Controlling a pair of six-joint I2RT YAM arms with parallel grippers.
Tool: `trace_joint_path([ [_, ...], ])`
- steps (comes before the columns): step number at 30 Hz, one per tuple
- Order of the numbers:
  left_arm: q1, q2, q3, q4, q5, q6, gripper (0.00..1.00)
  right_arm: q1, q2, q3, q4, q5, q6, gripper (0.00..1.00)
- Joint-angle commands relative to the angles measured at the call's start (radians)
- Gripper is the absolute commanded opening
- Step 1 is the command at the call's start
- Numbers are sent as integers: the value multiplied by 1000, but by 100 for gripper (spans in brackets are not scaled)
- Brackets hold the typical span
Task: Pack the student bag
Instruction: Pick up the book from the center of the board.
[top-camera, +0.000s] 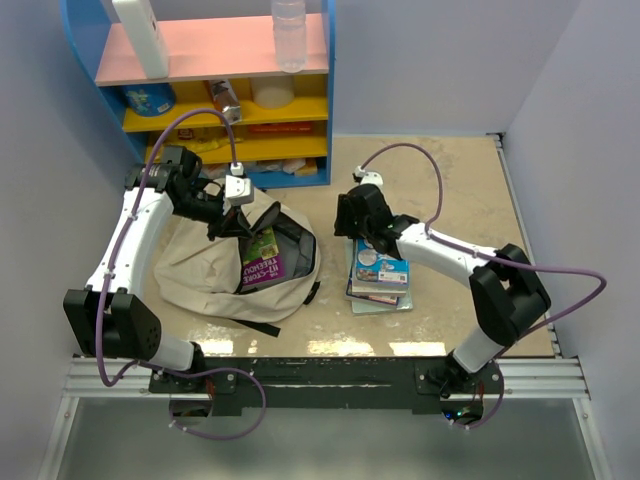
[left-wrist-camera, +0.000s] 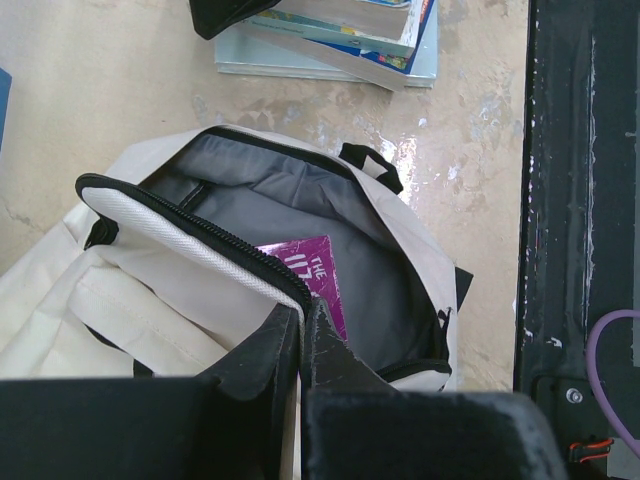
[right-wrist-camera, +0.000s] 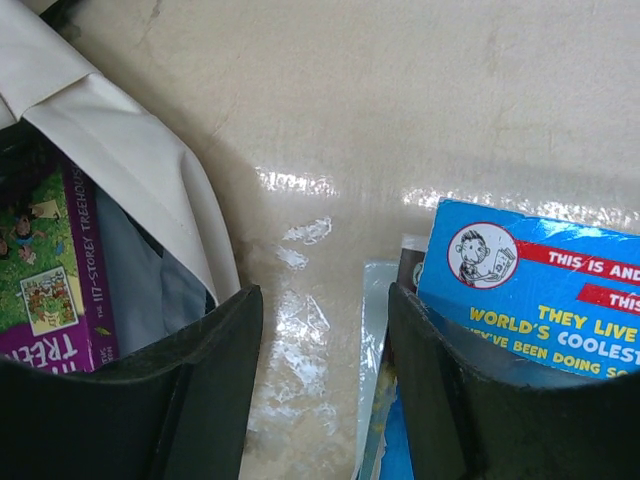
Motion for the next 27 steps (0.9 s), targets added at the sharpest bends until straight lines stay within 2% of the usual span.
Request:
trace_joint_path([
  [1, -4, -25, 25, 3, 55, 25, 0, -2, -61, -42, -77, 66, 13, 57],
  [7, -4, -21, 31, 3, 57, 25, 0, -2, -96, -77, -63, 39, 17, 59],
  [11, -4, -19, 32, 3, 57, 26, 0, -4, -153, -53, -44, -3, 10, 75],
  [14, -4, -18, 37, 3, 55, 22, 0, -2, -191, 22, -87, -17, 4, 83],
  [16, -4, -18, 40, 3, 51, 20, 0, -6, -236, 73, -148, 26, 11, 86],
  [17, -4, -19, 42, 1, 49, 20, 0, -12, -251, 85, -178, 82, 25, 92],
  [19, -4, -19, 42, 3, 49, 23, 0, -51, -286, 96, -262, 123, 72, 96],
  [22, -4, -18, 39, 3, 49, 25, 0, -139, -367, 6, -308, 159, 146, 97],
  [24, -5, -15, 35, 3, 52, 26, 0, -195, -477, -120, -279, 179, 178, 94],
  [27, -4, -13, 35, 3, 57, 28, 0, -246, -556, -235, -268, 173, 218, 92],
])
